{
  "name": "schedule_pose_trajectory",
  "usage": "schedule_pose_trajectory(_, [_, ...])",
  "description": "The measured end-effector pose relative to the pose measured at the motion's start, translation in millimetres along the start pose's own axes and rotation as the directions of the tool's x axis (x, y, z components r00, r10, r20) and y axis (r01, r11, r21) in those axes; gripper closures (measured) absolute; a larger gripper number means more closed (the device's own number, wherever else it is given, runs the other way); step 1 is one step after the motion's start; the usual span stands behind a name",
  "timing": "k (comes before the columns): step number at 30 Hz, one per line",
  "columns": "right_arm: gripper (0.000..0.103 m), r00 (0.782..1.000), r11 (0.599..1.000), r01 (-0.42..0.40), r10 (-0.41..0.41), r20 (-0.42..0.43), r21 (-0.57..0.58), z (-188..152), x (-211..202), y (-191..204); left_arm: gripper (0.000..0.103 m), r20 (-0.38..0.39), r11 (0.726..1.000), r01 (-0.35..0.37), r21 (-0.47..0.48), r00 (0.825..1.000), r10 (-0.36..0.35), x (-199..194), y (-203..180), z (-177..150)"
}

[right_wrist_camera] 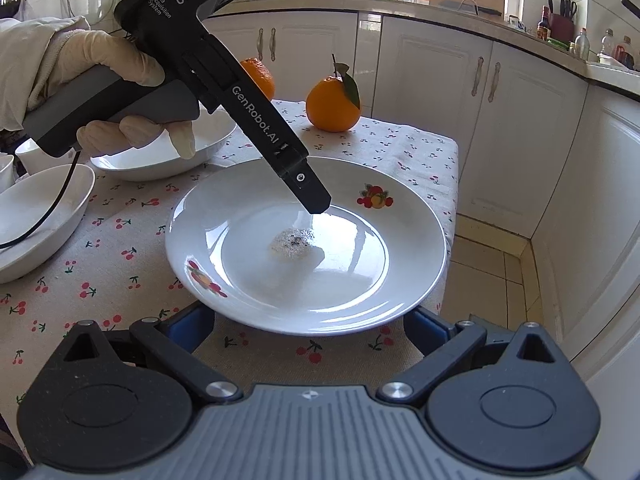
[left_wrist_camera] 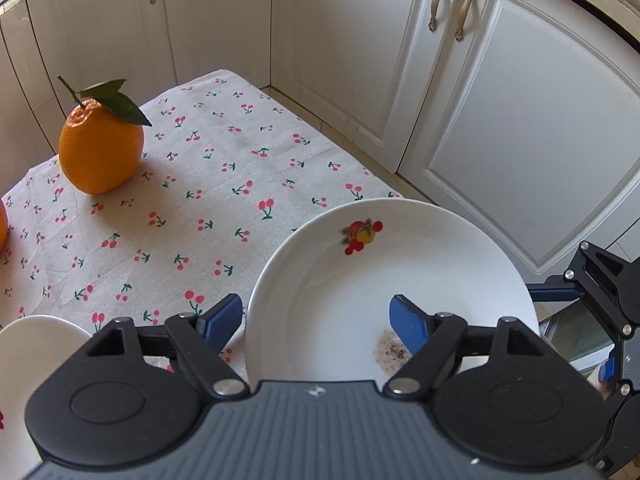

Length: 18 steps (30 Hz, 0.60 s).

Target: Organize plates and bowls

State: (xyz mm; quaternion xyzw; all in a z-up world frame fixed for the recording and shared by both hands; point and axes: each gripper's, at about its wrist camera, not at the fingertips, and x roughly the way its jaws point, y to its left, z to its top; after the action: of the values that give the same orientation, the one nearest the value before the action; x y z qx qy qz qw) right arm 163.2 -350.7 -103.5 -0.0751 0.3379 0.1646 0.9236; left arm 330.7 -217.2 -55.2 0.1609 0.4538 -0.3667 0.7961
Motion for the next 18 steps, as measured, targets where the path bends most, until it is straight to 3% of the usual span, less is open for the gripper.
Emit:
schedule_pose_trajectory(8, [0.000,0.999,0.999,0.034,-0.035,-0.034,-0.023,-2.7,-16.0,14.4,0.018,0.060,0.999,-0.026,0.033,0.998,0.024,-39.0,-16.6,-9.9])
schedule_pose_trajectory(18, [0.000,0.997,0.997,0.075,-0.075,0.000,-0.012,0.8,-43.3,35.4,0.016,0.141,0.997,-0.071,0.035,0.988,0.065,-93.2,-36.9,-28.4])
